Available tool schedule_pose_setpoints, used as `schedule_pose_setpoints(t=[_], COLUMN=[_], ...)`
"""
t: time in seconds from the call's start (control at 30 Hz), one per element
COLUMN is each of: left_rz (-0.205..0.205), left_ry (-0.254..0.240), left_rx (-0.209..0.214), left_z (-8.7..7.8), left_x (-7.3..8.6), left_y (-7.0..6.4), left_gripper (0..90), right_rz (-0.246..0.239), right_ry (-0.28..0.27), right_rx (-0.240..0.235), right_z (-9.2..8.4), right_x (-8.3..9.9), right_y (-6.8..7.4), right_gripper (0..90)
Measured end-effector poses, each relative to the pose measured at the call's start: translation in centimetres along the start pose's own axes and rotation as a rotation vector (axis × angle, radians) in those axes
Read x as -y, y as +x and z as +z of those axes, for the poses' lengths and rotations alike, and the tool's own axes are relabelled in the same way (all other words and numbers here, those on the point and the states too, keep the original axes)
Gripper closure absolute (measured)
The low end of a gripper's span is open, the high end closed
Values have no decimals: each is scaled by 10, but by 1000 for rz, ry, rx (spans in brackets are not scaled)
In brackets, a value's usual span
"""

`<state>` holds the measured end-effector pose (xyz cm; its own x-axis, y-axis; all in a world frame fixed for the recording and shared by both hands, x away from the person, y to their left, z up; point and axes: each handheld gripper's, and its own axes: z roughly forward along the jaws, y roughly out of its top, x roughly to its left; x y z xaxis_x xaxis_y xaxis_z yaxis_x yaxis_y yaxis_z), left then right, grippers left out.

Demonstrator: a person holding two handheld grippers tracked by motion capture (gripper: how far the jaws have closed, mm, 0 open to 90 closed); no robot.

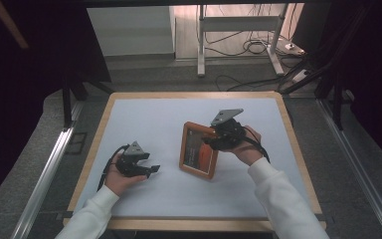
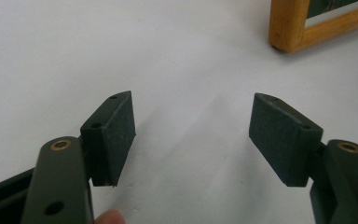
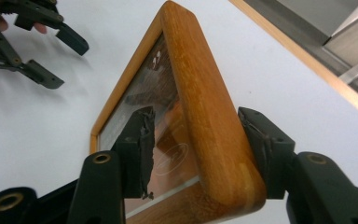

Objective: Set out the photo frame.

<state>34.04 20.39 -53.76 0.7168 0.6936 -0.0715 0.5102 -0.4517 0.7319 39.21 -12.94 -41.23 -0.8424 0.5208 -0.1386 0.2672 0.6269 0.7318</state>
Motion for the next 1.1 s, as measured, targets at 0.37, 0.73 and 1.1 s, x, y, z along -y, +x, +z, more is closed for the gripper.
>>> schedule_pose_setpoints(t=[0.37, 0.73, 1.1], left_rz=[0, 4, 4], left_ry=[-1, 2, -1], left_rx=[0, -1, -3], left_z=[0, 0, 0], left_x=[0, 0, 0], left_y=[0, 0, -1], left_gripper=[306, 305, 305], right_rz=[-5, 72, 167], right_ry=[-7, -57, -117], right_rx=[9, 48, 29], right_z=[2, -5, -25], right_x=[1, 6, 28], right_y=[-1, 1, 3], right_gripper=[458, 299, 238])
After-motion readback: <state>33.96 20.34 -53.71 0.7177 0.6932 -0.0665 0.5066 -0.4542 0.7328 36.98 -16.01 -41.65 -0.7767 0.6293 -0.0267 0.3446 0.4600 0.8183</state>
